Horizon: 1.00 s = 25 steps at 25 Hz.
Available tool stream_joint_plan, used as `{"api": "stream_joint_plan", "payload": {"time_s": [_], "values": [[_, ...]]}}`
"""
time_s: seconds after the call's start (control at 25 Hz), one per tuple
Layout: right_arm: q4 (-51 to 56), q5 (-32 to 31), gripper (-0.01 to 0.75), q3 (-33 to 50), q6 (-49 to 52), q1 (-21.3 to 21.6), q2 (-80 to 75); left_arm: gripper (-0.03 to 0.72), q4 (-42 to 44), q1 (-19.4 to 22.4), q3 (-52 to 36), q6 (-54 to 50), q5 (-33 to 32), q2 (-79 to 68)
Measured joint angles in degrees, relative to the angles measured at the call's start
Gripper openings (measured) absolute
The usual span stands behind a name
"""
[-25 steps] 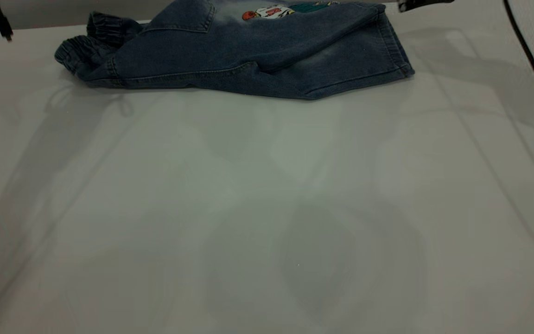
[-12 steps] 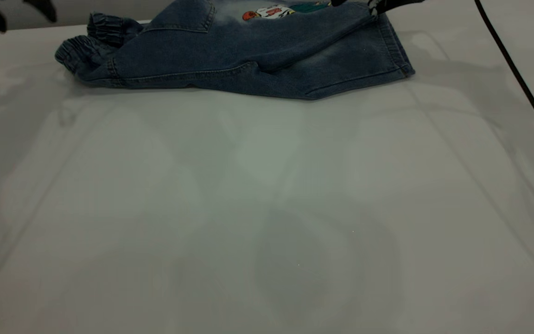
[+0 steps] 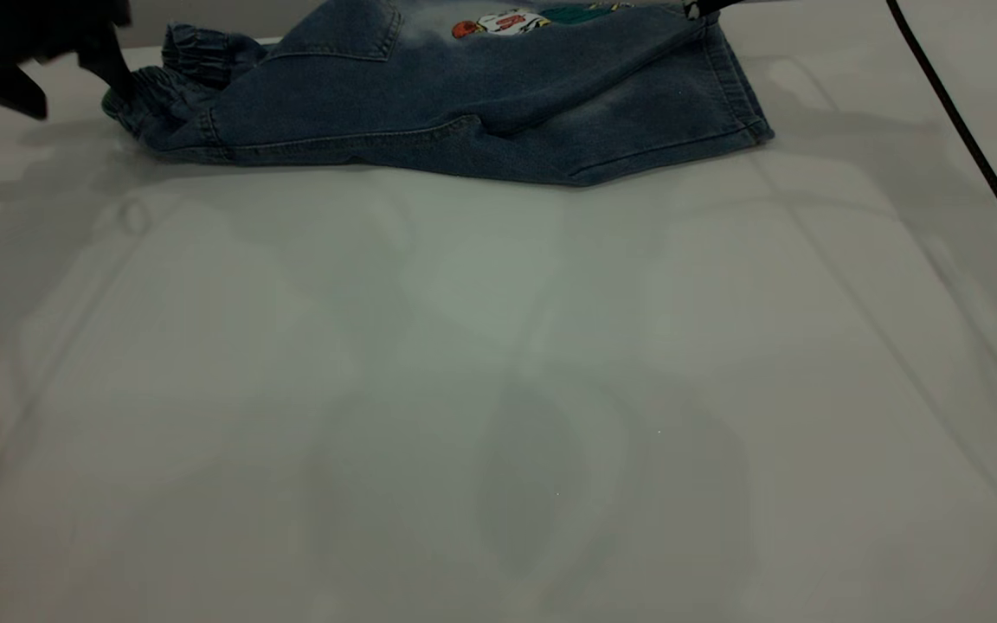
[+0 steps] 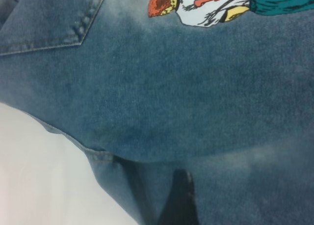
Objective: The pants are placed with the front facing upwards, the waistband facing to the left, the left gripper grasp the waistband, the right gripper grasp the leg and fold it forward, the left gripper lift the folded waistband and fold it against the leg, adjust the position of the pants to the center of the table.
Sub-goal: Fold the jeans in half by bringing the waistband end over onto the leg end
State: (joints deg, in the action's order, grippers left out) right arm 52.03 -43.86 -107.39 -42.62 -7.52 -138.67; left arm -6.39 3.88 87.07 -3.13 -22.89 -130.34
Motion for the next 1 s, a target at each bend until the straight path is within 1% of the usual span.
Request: {"api": "stream_joint_plan", "payload": {"time_s": [0.12, 0.36, 0.48, 0.56, 0.64, 0.72, 0.84, 0.92, 1.0], "values": [[0.0, -0.1, 0.557, 0.0, 0.2, 0.0, 0.0, 0.593, -2.8, 0.0, 0.0, 0.0, 1.7, -1.7], [0.0, -0.2, 0.541, 0.0, 0.4, 0.0, 0.0, 0.589, -3.8, -0.6, 0.0, 0.5, 5.8, -4.7], [0.0, -0.5, 0.538, 0.0, 0.5, 0.0, 0.0, 0.556, -4.3, -1.5, 0.0, 1.1, 8.5, -5.0], [0.0, -1.2, 0.536, 0.0, 0.6, 0.0, 0.0, 0.511, -4.3, -2.5, 0.0, 1.2, 9.9, -5.1], [0.0, -1.4, 0.526, 0.0, 0.6, 0.0, 0.0, 0.437, -4.3, -3.4, 0.0, 1.2, 11.3, -5.1], [0.0, -1.8, 0.510, 0.0, 0.6, 0.0, 0.0, 0.347, -4.3, -4.1, 0.0, 1.2, 11.8, -5.1], [0.0, -1.9, 0.487, 0.0, 0.6, -0.6, 0.0, 0.185, -4.2, -4.6, 0.0, 1.2, 11.8, -5.1], [0.0, -1.3, 0.483, 0.0, 0.6, -1.5, 0.0, 0.103, -4.2, -4.8, 0.0, 1.2, 11.8, -5.0], [0.0, -0.3, 0.483, 0.0, 0.6, -2.4, 0.0, 0.088, -4.2, -4.9, 0.0, 1.6, 11.3, -4.8]]}}
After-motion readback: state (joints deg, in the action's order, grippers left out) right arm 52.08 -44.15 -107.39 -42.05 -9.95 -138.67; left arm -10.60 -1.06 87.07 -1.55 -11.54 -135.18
